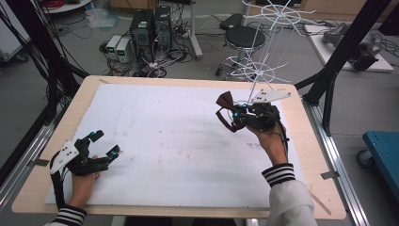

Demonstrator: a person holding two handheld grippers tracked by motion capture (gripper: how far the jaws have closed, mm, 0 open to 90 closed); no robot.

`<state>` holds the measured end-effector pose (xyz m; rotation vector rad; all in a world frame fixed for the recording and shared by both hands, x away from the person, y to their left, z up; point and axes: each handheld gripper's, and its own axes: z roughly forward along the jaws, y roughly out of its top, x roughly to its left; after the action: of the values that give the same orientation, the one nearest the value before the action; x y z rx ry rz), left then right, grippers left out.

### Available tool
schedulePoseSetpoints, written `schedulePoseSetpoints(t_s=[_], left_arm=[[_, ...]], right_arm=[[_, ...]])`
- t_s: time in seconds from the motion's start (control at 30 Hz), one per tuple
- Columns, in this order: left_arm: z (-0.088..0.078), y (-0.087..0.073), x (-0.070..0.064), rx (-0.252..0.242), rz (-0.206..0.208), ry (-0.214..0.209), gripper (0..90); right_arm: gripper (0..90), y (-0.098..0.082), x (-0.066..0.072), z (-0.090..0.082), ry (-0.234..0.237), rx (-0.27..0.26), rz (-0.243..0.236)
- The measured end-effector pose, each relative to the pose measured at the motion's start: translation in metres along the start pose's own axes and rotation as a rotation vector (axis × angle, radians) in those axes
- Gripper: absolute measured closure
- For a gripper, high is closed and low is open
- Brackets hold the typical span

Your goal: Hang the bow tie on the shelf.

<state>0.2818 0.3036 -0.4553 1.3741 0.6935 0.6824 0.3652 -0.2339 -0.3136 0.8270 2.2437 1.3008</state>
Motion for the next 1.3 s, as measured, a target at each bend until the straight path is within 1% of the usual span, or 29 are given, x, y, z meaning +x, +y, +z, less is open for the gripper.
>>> schedulePoseSetpoints(t_s=[0.07,0.13,0.17,0.27,0.37,0.5,0.53,0.6,0.67,0.73,0.83,0.97,1.03,1.3], left_arm=[[0.000,0.000,0.000,-0.001,-0.002,0.000,11.4],[0.000,0.000,0.000,0.000,0.000,0.000,11.4],[0.000,0.000,0.000,-0.001,0.000,0.001,11.4],[0.000,0.000,0.000,-0.001,0.001,0.001,11.4],[0.000,0.000,0.000,-0.001,0.001,0.001,11.4],[0.000,0.000,0.000,0.000,0.000,0.000,11.4],[0.000,0.000,0.000,0.000,0.001,0.000,11.4],[0.000,0.000,0.000,0.000,0.001,0.000,11.4],[0.000,0.000,0.000,0.000,0.000,0.000,11.4],[0.000,0.000,0.000,0.000,0.001,0.000,11.4],[0.000,0.000,0.000,-0.001,0.001,0.001,11.4],[0.000,0.000,0.000,-0.001,0.001,0.001,11.4],[0.000,0.000,0.000,-0.001,0.001,0.001,11.4],[0.000,0.000,0.000,-0.001,0.001,0.001,11.4]], right_arm=[[76.8,0.001,0.001,-0.003,-0.006,-0.024,0.002],[76.8,0.003,0.001,-0.008,-0.020,-0.067,0.003],[76.8,0.003,0.001,-0.008,-0.020,-0.067,0.003],[76.8,0.003,-0.001,-0.013,-0.026,-0.096,0.021],[76.8,0.003,-0.003,-0.017,-0.042,-0.114,0.022],[76.8,0.005,-0.005,-0.022,-0.053,-0.144,0.035],[76.8,0.006,-0.006,-0.023,-0.060,-0.151,0.029],[76.8,0.008,-0.007,-0.025,-0.065,-0.158,0.035],[76.8,0.010,-0.008,-0.027,-0.077,-0.168,0.029],[76.8,0.011,-0.008,-0.030,-0.088,-0.161,0.038],[76.8,0.012,-0.012,-0.034,-0.100,-0.169,0.032],[76.8,0.012,-0.015,-0.036,-0.105,-0.181,0.049],[76.8,0.013,-0.017,-0.037,-0.112,-0.180,0.043],[76.8,0.022,-0.025,-0.042,-0.136,-0.190,0.050]])
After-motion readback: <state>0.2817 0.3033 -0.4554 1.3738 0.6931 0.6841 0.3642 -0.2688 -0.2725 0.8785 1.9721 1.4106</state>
